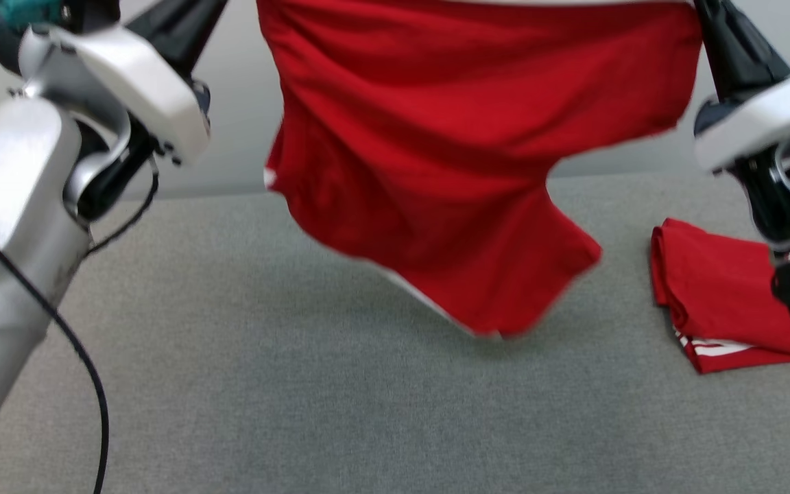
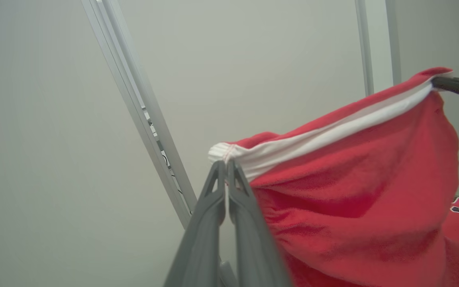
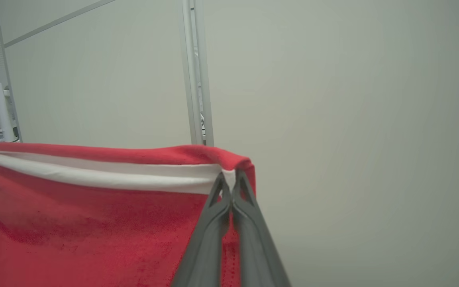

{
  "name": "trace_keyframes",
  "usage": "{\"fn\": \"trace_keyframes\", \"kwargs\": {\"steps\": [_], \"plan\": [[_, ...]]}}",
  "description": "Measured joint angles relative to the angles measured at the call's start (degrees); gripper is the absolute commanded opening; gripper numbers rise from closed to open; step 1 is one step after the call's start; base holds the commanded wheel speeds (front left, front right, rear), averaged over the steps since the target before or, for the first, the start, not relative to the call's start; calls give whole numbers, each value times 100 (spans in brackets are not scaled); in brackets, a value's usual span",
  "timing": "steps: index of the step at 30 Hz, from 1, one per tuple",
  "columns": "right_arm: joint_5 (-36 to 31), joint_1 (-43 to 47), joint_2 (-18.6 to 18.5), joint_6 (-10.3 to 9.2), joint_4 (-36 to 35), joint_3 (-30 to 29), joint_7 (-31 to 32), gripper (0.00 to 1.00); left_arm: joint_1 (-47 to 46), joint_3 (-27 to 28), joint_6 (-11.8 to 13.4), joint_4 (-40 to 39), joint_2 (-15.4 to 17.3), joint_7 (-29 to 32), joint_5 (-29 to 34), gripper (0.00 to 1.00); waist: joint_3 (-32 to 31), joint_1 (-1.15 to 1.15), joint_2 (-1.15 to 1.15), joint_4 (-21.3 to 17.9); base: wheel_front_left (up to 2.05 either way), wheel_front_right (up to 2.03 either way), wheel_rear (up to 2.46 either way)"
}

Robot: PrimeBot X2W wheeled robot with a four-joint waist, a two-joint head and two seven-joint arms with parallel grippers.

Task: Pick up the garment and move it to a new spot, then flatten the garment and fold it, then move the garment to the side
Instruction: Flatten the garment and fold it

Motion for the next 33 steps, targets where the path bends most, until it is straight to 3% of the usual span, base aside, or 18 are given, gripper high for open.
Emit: {"fn": "trace_keyframes", "kwargs": {"steps": [4,10,17,22,26,30,33], "plan": [[-121,-1217,168,-1,839,326,-227,0,-1006,-360,-14,637,-162,-212,143,0,448,0,0,-5,0,0,0],[-633,-3136,681,-1,2139,594,-1018,0,-2552,-656,-15,1767,-238,-1113,594,0,1399,0,0,-53,0,0,0],[-1188,-4335,967,-1,3128,593,-1450,0,-3475,-801,-15,2430,-405,-1663,860,0,2529,0,0,-158,0,0,0],[-1184,-4461,972,-1,3339,390,-1469,0,-3440,-806,-15,2218,-425,-1680,826,0,3245,0,0,-136,0,0,0],[-849,-4007,990,-1,3556,490,-1475,0,-2825,-1025,-15,1826,-398,-1684,691,0,3617,1,0,-23,0,0,0],[-237,-3270,890,-1,3527,881,-1391,0,-2056,-1163,-15,1363,-202,-1685,453,0,3616,1,0,150,0,0,0],[261,-2497,589,0,3234,1211,-1323,0,-1287,-1162,-15,957,46,-1686,279,0,3419,1,0,194,0,0,0]]}}
